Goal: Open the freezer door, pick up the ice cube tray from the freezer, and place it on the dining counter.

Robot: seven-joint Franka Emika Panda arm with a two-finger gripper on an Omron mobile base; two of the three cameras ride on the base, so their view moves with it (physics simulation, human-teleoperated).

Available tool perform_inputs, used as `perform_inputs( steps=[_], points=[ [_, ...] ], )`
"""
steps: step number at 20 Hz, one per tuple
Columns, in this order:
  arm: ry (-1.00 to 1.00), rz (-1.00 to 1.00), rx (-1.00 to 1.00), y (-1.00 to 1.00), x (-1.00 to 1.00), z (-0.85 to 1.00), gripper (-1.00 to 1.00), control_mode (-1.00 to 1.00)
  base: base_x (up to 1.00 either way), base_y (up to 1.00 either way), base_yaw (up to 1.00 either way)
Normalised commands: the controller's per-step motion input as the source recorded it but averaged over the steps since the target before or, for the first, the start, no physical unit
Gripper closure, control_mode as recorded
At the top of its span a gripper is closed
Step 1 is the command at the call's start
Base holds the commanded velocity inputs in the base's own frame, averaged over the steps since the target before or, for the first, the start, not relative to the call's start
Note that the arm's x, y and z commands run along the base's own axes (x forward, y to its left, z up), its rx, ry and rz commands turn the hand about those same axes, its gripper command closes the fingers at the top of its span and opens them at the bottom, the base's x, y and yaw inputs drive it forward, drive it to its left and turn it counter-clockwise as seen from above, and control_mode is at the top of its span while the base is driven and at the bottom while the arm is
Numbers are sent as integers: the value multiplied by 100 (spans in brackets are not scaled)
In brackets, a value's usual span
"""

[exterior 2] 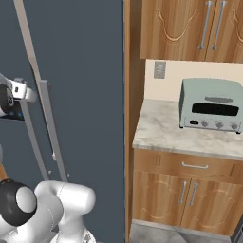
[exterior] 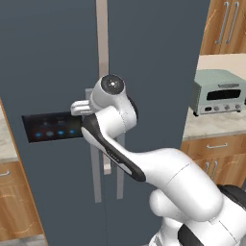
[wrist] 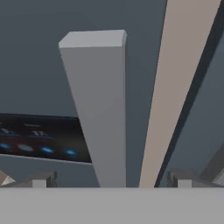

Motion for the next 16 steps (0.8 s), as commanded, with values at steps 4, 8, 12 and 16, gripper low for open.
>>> perform_inputs(
  steps=[4, 8, 12, 16],
  points=[
    [-2, 0, 0, 0, 21, 0, -100, -100, 0, 0, 0],
    [-2, 0, 0, 0, 18, 0, -100, -100, 0, 0, 0],
    [-13, 0, 0, 0, 8, 0, -100, -100, 0, 0, 0],
    [-9, 0, 0, 1, 6, 0, -100, -100, 0, 0, 0]
  ],
)
